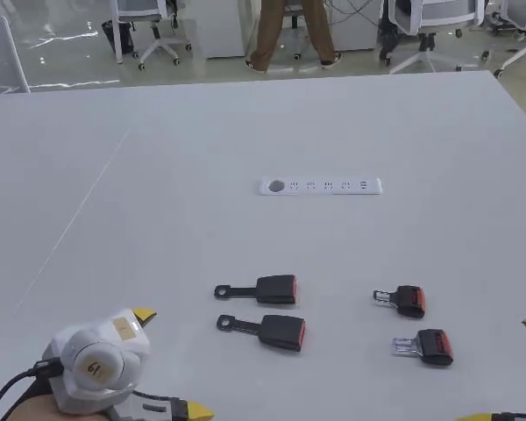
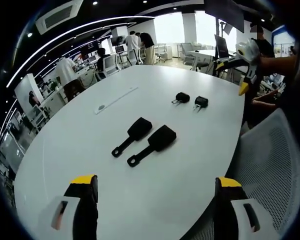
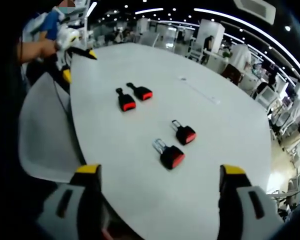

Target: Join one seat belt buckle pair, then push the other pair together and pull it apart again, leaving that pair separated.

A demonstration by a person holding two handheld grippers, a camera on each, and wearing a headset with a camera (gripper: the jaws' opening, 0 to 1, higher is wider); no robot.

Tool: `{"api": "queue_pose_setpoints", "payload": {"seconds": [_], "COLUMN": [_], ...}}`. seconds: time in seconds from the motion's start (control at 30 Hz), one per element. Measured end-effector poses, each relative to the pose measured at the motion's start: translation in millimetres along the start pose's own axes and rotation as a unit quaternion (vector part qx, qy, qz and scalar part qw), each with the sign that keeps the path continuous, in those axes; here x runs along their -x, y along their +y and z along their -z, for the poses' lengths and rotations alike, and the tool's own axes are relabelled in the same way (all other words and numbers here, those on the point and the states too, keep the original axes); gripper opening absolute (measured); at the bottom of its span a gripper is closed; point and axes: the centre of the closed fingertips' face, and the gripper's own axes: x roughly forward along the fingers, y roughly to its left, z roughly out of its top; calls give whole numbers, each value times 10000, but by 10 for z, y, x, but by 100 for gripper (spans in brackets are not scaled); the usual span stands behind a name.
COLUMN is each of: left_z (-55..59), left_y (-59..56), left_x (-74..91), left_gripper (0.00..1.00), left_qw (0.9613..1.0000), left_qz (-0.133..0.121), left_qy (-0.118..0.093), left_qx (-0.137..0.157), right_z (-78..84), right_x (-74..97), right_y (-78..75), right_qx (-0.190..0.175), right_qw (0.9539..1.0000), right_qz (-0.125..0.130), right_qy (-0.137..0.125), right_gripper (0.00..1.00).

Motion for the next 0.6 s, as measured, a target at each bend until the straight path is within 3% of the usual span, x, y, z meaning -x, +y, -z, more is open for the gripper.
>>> {"api": "queue_pose_setpoints", "payload": {"seconds": [0.2, 0.4, 0.6], "left_z": [22, -6, -3], "left_y": [-18, -100, -80], "left_x": [-8, -45, -57], "left_gripper": [100, 98, 94], "left_qw": [10000, 9999, 9999], "left_qz": [-16, 59, 63], "left_qy": [69, 44, 74], "left_qx": [32, -149, -105], "right_z": [4, 1, 13], "right_x": [-13, -18, -15], "right_y": [21, 38, 16], "right_qx": [-27, 28, 34], "right_qw": [10000, 10000, 10000], "right_qz": [-18, -64, -56], "right_qy": [-5, -10, 10], "right_gripper": [99, 99, 98]}}
